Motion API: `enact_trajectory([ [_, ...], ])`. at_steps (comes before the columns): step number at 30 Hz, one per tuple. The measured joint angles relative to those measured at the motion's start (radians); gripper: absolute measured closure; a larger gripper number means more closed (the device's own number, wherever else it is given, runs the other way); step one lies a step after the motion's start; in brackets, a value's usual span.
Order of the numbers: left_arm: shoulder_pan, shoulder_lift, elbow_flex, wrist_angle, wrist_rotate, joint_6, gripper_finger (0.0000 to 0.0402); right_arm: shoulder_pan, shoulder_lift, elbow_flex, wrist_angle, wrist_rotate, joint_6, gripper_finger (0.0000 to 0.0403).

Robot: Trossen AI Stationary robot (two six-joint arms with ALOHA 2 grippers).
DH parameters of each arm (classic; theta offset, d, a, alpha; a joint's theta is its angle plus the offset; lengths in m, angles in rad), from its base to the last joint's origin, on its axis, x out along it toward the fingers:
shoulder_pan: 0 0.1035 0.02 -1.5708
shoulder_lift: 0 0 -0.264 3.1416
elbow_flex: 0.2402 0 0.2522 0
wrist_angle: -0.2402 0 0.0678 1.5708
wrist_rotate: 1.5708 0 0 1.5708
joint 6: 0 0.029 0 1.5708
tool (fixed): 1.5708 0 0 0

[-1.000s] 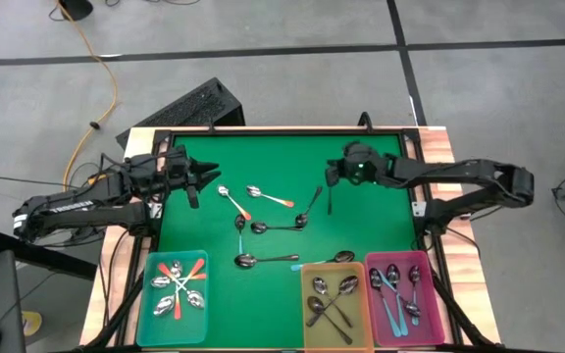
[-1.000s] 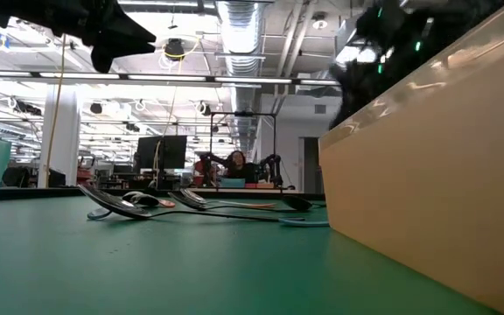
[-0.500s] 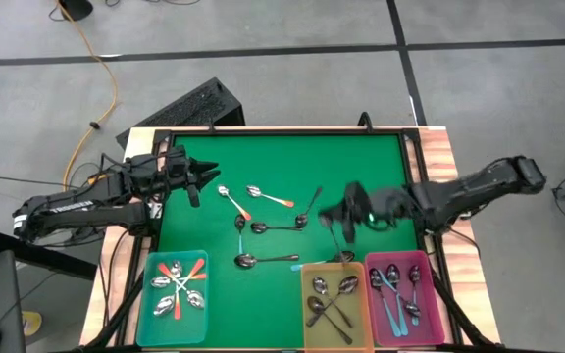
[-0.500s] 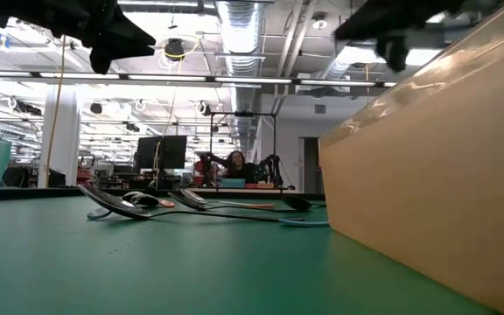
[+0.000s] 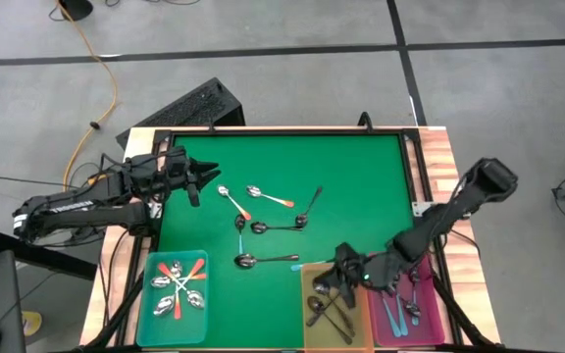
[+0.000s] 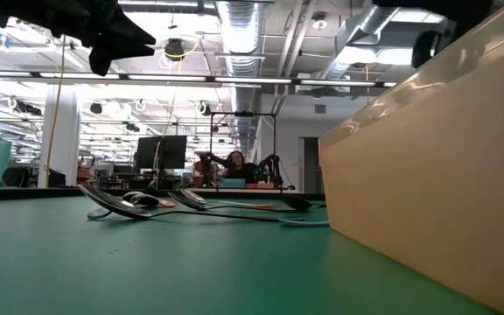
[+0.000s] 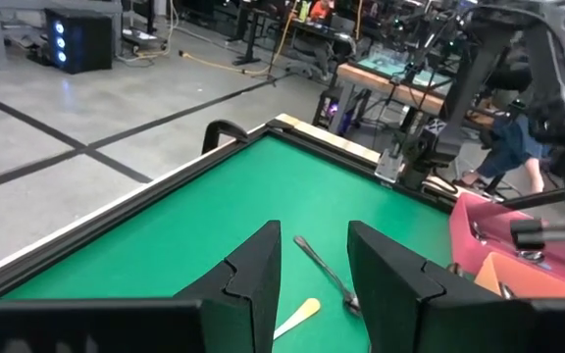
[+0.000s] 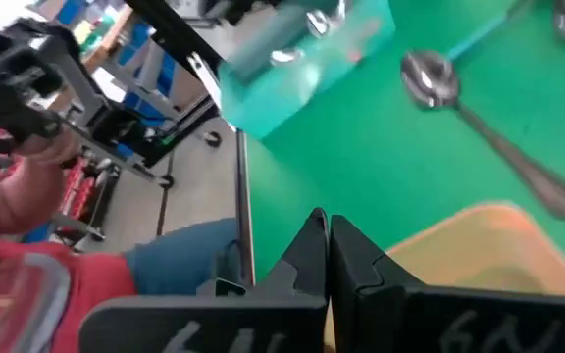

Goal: Sort silverware by color (type)
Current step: Put the black spoon into the orange bin

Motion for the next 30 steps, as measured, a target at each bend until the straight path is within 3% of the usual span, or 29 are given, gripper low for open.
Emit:
enact_trajectory([
  [11,0.0,0.0,0.0,-0.008,0.0,-0.007,0.0296,0.006,0.19,-0.001,-0.019,-0.018,0.163,0.0395],
  [16,0.0,0.0,0.0,-0.01,0.0,-0.003,0.0296,0.003,0.19,0.0,-0.034,-0.076,0.145,0.0392],
  [30,0.0,0.0,0.0,-0.02,0.0,-0.004,0.0296,-0.01,0.184,0.003,-0.071,-0.099,0.128,0.033],
])
